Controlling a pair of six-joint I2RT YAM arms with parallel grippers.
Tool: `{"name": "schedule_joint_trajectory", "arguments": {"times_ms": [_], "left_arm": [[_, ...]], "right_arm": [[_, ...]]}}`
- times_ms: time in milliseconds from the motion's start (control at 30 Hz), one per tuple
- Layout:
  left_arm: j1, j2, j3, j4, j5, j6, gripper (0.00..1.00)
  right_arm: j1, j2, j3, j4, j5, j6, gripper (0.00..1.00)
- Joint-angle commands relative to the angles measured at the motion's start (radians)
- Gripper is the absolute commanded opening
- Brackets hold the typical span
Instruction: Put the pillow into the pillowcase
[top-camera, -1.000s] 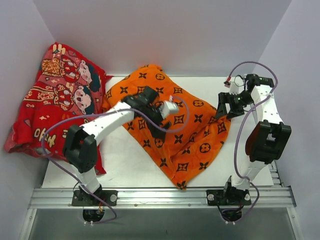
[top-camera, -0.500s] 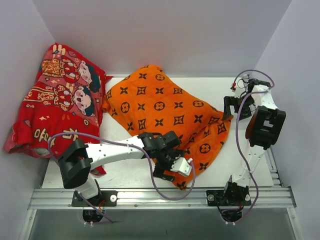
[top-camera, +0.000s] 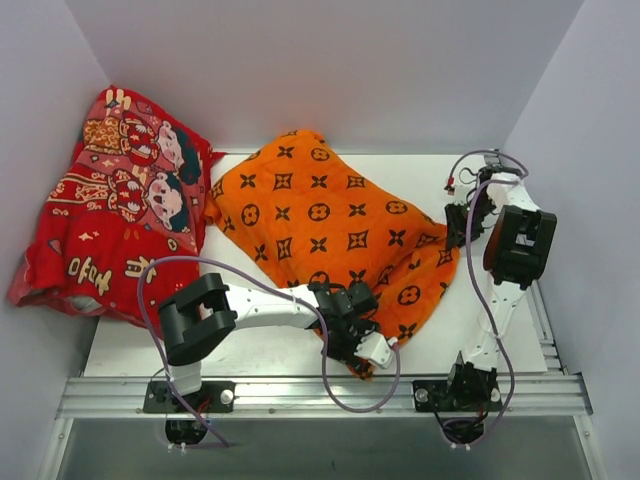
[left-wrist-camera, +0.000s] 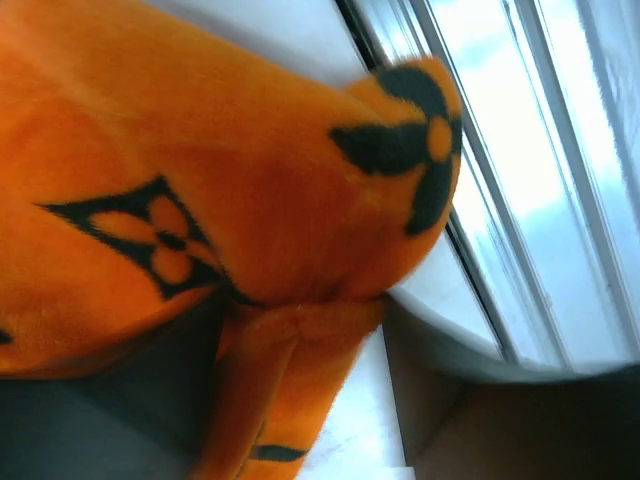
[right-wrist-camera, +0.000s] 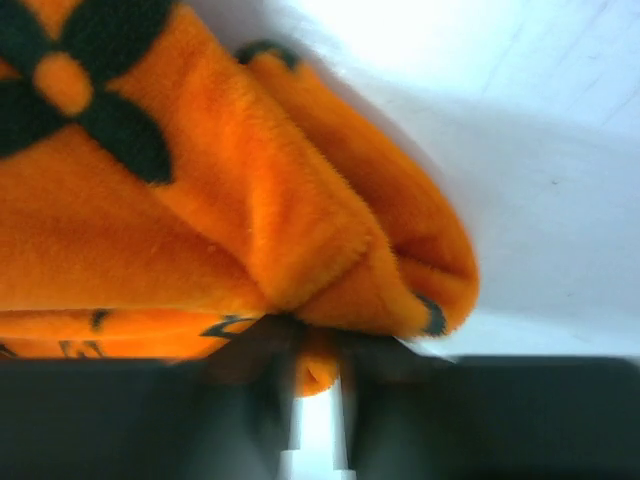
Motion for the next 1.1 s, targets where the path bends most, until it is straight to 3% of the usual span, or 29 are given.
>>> {"name": "schedule_joint_trajectory", "arguments": {"times_ms": [0, 33, 100, 133, 333, 533, 567, 600, 700, 733, 767, 800, 833, 900, 967, 1067], "left_arm": [[-0.005, -0.024, 0.019, 0.054, 0.003, -0.05, 0.5], [0.001, -0.033, 0.021, 0.054, 0.002, -0.073, 0.4], [0.021, -0.086, 0.032, 0.054, 0.014, -0.126, 0.22], [0.062, -0.113, 0.038, 0.052, 0.041, -0.189, 0.02], [0.272, -0.361, 0.15, 0.069, 0.178, -0.45, 0.0], [0.438, -0.495, 0.419, 0.176, 0.157, -0.568, 0.0], [0.453, -0.496, 0.461, 0.192, 0.147, -0.584, 0.0], [0.481, -0.498, 0.505, 0.227, 0.108, -0.629, 0.0], [0.501, -0.484, 0.686, 0.285, 0.085, -0.671, 0.0], [0.501, -0.476, 0.731, 0.297, 0.081, -0.686, 0.0], [0.501, -0.458, 0.831, 0.32, 0.084, -0.703, 0.0], [0.501, -0.447, 0.875, 0.33, 0.094, -0.723, 0.0], [0.501, -0.438, 0.923, 0.34, 0.088, -0.743, 0.0], [0.501, -0.41, 1.038, 0.363, 0.085, -0.778, 0.0], [0.503, -0.384, 1.101, 0.379, 0.075, -0.791, 0.0], [0.504, -0.361, 1.196, 0.417, 0.081, -0.832, 0.0]], "right_arm": [[-0.01, -0.01, -0.02, -0.1, -0.092, -0.041, 0.07], [-0.016, -0.027, -0.044, -0.111, -0.124, -0.063, 0.0], [-0.051, -0.111, -0.072, -0.138, -0.23, -0.081, 0.0], [-0.069, -0.146, -0.081, -0.147, -0.268, -0.086, 0.0], [-0.291, -0.384, 0.072, -0.292, -0.718, -0.009, 0.0], [-0.45, -0.512, 0.341, -0.243, -1.069, 0.32, 0.0], [-0.488, -0.545, 0.362, -0.15, -1.098, 0.391, 0.0], [-0.504, -0.571, 0.371, -0.069, -1.118, 0.601, 0.0], [-0.58, -0.732, 0.274, 0.522, -1.09, 1.012, 0.0], [-0.621, -0.789, 0.091, 0.83, -1.064, 1.502, 0.0], [-0.673, -0.852, 0.003, 1.619, -0.951, 1.842, 0.0], [-0.789, -0.839, 0.0, 1.864, -0.897, 2.051, 0.0], [-0.815, -0.807, 0.164, 1.946, -0.875, 2.239, 0.0], [-0.884, -0.686, 0.325, 1.958, -0.817, 2.363, 0.0], [-0.915, -0.679, 0.416, 1.825, -0.772, 2.283, 0.0], [-0.956, -0.664, 0.506, 1.851, -0.645, 2.298, 0.0]]}}
